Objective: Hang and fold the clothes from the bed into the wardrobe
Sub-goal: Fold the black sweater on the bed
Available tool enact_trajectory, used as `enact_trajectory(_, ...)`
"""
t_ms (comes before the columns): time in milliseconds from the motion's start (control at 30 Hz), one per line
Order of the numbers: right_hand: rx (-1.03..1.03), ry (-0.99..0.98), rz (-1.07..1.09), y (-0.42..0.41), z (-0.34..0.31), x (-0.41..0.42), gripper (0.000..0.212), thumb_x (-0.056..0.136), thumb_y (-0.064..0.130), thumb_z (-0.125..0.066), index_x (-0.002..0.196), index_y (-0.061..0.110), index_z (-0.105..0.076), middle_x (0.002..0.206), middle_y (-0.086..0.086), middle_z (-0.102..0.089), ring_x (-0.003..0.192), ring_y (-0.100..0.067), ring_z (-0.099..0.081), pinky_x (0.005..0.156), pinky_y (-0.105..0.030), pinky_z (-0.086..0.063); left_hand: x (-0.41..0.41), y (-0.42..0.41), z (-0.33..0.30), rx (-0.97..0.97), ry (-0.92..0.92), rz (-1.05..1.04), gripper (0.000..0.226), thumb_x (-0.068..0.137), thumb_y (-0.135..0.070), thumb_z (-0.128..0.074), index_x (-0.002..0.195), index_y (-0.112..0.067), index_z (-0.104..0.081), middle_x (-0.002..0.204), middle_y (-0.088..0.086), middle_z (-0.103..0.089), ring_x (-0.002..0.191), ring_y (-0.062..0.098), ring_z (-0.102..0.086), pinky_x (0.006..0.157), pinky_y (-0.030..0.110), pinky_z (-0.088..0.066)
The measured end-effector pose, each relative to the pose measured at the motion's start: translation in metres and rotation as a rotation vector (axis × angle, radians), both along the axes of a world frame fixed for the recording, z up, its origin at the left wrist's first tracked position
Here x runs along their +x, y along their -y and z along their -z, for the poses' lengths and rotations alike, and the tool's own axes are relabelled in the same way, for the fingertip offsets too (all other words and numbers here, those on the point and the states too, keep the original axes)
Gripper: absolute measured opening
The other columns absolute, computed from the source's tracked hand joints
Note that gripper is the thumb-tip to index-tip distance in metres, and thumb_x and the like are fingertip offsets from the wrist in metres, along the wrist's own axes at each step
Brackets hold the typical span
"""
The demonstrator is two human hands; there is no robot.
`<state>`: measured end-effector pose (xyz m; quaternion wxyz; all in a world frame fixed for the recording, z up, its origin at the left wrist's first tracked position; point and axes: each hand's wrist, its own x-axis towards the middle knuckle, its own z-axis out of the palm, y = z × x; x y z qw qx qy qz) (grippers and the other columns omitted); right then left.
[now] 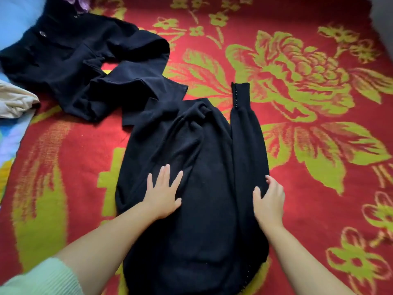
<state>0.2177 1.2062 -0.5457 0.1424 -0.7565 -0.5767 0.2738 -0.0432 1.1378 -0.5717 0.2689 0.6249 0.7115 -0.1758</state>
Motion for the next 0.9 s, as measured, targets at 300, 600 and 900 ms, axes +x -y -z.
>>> enact_trajectory(300,-0.291,-0.386,0.174,-0.002,0.002,0.032,0.013,0.089,0.019,-0.058,0.099,0.016,-0.049,0.087,0.007,-0.056,0.09,-0.02,-0.055,0.073,-0.029,-0.038,0.111,0.011,-0.039,0.332,0.307,0.033,0.06,0.097,-0.034,-0.045,0.149,-0.013,-0.025,0.154,0.009,-0.022,0.14,0.026,-0.026,0.115,0.037,-0.021)
enact_trajectory(600,-0.492,-0.624,-0.017,-0.043,-0.001,0.058,0.011,0.089,0.012,-0.06,0.099,0.017,-0.062,0.104,-0.005,-0.069,0.088,-0.015,-0.065,0.073,-0.024,-0.051,0.208,-0.012,-0.035,0.132,0.873,-0.815,0.047,0.092,-0.03,-0.055,0.134,-0.014,-0.041,0.098,0.006,-0.063,0.088,0.018,-0.059,0.088,0.037,-0.048)
enact_trajectory(900,-0.286,0.215,-0.521,-0.141,-0.011,0.002,0.103,0.084,0.049,-0.063,0.151,0.017,0.008,0.159,-0.014,-0.002,0.146,-0.029,-0.01,0.116,-0.047,-0.018,0.232,-0.017,-0.064,0.152,0.656,-0.012,0.058,0.092,-0.017,-0.041,0.146,-0.015,-0.02,0.1,0.022,-0.063,0.09,0.041,-0.058,0.071,0.04,-0.043)
